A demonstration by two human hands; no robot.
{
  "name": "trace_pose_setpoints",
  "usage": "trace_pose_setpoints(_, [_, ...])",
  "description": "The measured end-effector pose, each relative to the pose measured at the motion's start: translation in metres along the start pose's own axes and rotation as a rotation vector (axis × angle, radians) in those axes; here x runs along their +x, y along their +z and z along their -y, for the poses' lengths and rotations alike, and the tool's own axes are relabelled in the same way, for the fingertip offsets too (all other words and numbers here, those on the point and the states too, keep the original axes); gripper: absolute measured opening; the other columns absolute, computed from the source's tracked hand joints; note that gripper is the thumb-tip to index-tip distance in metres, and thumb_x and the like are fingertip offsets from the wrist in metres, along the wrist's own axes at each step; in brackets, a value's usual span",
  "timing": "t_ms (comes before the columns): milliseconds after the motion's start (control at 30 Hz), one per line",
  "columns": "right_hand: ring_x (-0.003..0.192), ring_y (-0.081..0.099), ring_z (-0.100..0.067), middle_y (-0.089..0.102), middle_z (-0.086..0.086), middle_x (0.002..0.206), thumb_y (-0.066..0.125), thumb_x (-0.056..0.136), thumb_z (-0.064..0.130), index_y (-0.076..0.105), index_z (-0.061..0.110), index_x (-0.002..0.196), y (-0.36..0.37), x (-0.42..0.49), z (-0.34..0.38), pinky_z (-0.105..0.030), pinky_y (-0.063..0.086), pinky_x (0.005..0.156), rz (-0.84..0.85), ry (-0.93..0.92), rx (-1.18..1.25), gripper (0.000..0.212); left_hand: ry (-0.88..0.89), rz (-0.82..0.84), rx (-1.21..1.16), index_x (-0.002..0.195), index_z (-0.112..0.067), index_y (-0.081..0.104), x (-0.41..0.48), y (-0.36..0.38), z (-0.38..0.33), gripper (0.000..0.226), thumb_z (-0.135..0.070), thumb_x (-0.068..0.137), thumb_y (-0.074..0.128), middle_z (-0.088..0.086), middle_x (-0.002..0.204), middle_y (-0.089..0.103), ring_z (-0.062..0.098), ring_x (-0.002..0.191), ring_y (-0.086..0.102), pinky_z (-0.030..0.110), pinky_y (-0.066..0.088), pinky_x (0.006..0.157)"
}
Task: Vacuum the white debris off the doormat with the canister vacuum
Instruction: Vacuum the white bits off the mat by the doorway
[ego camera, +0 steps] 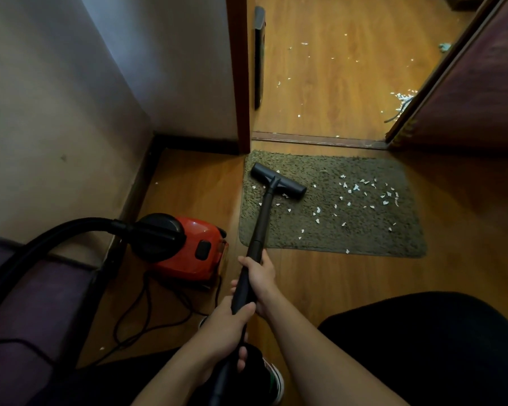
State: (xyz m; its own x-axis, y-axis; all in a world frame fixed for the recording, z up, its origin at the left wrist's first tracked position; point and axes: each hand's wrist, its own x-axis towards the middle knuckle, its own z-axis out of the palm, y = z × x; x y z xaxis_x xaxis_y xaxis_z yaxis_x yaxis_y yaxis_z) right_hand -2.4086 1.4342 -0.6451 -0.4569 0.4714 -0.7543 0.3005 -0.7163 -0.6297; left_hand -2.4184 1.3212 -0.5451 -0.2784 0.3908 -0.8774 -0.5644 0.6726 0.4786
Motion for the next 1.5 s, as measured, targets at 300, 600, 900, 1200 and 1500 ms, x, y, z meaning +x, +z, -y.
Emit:
trace_pose_setpoints(300, [0.039, 0.060, -0.021, 0.055, -0.017, 0.076, 0.061, 0.099, 0.010, 0.050, 0.011, 0.131, -0.017, 0.040, 0.040, -0.027, 0.049, 0.038, -0.044, -0.040, -0.018, 0.034, 0.093, 0.019, 0.038, 0.106, -0.039, 0.043, 0.033, 0.028, -0.039, 0.005, -0.034, 0.105, 0.045, 0.006, 0.073, 0.048, 0.011, 0.044, 0.048, 0.023, 0.044, 0.041])
trace_pose_setpoints(600, [0.039, 0.058, -0.022, 0.052, -0.015, 0.073, 0.059, 0.099, 0.008, 0.050, 0.011, 0.115, -0.042, 0.034, 0.040, -0.027, 0.048, 0.038, -0.084, -0.055, 0.016, 0.019, 0.077, 0.068, 0.094, 0.120, -0.027, 0.045, 0.028, 0.046, -0.037, 0.016, -0.035, 0.105, 0.045, 0.005, 0.072, 0.047, 0.008, 0.041, 0.047, 0.023, 0.043, 0.040])
trace_pose_setpoints(900, [0.043, 0.062, -0.026, 0.055, -0.016, 0.081, 0.062, 0.097, 0.011, 0.046, 0.026, 0.134, -0.029, -0.001, -0.011, -0.030, 0.051, 0.041, -0.054, -0.012, 0.054, 0.043, 0.020, 0.058, 0.098, 0.126, -0.029, 0.044, -0.014, 0.024, 0.005, 0.024, -0.038, 0.104, 0.046, 0.008, 0.075, 0.049, 0.011, 0.043, 0.049, 0.022, 0.042, 0.040])
trace_pose_setpoints(1200, [0.042, 0.061, -0.024, 0.057, -0.018, 0.084, 0.060, 0.098, 0.009, 0.043, 0.016, 0.141, -0.012, -0.043, -0.040, -0.030, 0.051, 0.040, -0.045, 0.003, 0.055, 0.047, 0.022, 0.055, 0.086, 0.129, -0.035, 0.040, -0.049, 0.002, 0.036, 0.025, -0.035, 0.105, 0.045, 0.008, 0.075, 0.050, 0.010, 0.043, 0.049, 0.022, 0.043, 0.040])
trace_pose_setpoints(1500, [0.047, 0.066, -0.024, 0.061, -0.029, 0.112, 0.062, 0.098, 0.014, 0.029, 0.028, 0.156, 0.001, -0.069, -0.064, -0.030, 0.053, 0.042, -0.040, 0.058, 0.066, 0.068, -0.002, 0.053, 0.083, 0.118, -0.047, 0.032, -0.067, -0.016, 0.057, 0.024, -0.034, 0.104, 0.047, 0.007, 0.073, 0.054, 0.011, 0.045, 0.051, 0.025, 0.044, 0.043])
